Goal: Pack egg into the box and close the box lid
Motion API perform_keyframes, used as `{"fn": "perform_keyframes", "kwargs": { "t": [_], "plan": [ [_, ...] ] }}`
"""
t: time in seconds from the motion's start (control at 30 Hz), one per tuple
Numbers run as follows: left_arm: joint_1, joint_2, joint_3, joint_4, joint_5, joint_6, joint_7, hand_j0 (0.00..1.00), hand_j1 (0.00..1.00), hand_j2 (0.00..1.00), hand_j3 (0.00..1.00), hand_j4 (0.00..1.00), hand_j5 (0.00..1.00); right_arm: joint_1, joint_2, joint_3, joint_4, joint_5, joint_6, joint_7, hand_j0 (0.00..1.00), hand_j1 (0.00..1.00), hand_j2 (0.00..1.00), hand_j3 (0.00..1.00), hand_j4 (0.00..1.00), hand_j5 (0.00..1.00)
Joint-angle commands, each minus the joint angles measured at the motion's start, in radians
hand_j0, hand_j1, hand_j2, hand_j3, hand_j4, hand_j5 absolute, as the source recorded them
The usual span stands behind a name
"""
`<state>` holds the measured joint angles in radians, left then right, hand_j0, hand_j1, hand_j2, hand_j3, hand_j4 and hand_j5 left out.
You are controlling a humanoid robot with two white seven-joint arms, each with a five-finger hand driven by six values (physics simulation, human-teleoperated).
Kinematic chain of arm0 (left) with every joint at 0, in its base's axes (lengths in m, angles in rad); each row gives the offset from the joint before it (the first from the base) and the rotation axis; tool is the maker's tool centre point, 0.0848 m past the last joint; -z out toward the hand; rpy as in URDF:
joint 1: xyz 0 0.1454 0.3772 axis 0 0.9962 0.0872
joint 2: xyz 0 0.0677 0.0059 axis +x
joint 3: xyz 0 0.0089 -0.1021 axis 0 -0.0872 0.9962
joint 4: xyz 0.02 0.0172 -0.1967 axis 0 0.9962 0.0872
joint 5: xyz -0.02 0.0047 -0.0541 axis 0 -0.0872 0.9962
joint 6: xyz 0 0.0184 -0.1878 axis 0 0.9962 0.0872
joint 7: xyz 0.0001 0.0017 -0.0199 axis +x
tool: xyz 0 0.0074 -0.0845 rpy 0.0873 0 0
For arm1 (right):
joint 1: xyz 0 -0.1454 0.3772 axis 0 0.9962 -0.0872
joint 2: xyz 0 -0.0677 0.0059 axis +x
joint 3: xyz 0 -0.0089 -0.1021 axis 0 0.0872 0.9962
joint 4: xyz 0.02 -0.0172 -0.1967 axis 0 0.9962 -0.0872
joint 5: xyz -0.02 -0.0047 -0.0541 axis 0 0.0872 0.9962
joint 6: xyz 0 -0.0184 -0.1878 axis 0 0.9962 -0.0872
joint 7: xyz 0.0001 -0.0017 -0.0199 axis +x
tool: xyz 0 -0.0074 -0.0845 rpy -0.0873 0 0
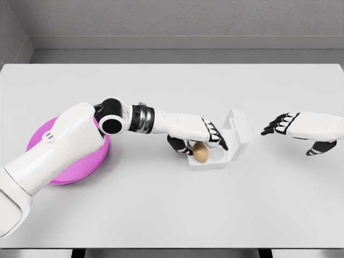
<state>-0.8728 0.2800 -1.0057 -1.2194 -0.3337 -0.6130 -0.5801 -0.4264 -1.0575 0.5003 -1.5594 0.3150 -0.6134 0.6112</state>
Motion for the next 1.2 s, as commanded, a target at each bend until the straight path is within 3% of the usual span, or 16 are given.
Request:
{"fn": "perform_keyframes", "kwargs": {
  "t": [0.0,0.2,0.33,0.53,0.6,1.17],
  "plan": [
    [0.0,0.001,0.001,-0.002,0.009,0.002,0.0,1.0,1.0,1.0,1.0,1.0,1.0,0.0,-0.001,0.0,-0.004,-0.005,0.002,0.0,1.0,1.0,1.0,1.0,1.0,1.0],
    [0.0,0.001,0.001,0.001,0.009,0.002,0.003,1.0,1.0,1.0,1.0,1.0,1.0,0.0,-0.001,0.0,-0.005,-0.005,0.002,0.0,1.0,1.0,1.0,1.0,1.0,1.0],
    [-0.002,0.007,0.003,-0.002,0.009,0.002,0.003,0.83,0.83,0.83,0.83,0.83,0.83,0.002,-0.002,0.001,-0.004,-0.005,0.002,0.0,1.0,1.0,1.0,1.0,1.0,1.0],
    [-0.002,0.01,0.007,-0.002,0.009,0.002,0.003,0.79,0.79,0.79,0.79,0.79,0.79,0.003,-0.001,0.003,-0.005,-0.005,0.002,0.0,1.0,1.0,1.0,1.0,1.0,1.0],
    [-0.002,0.01,0.007,-0.002,0.009,0.002,0.003,0.68,0.68,0.68,0.68,0.68,0.68,0.005,-0.001,0.003,-0.005,-0.005,0.002,0.0,1.0,1.0,1.0,1.0,1.0,1.0],
    [-0.029,0.045,0.013,-0.009,0.044,0.002,0.005,0.68,0.68,0.68,0.68,0.68,0.68,0.005,0.001,0.003,-0.005,-0.005,0.002,0.0,1.0,1.0,1.0,1.0,1.0,1.0]
  ]
}}
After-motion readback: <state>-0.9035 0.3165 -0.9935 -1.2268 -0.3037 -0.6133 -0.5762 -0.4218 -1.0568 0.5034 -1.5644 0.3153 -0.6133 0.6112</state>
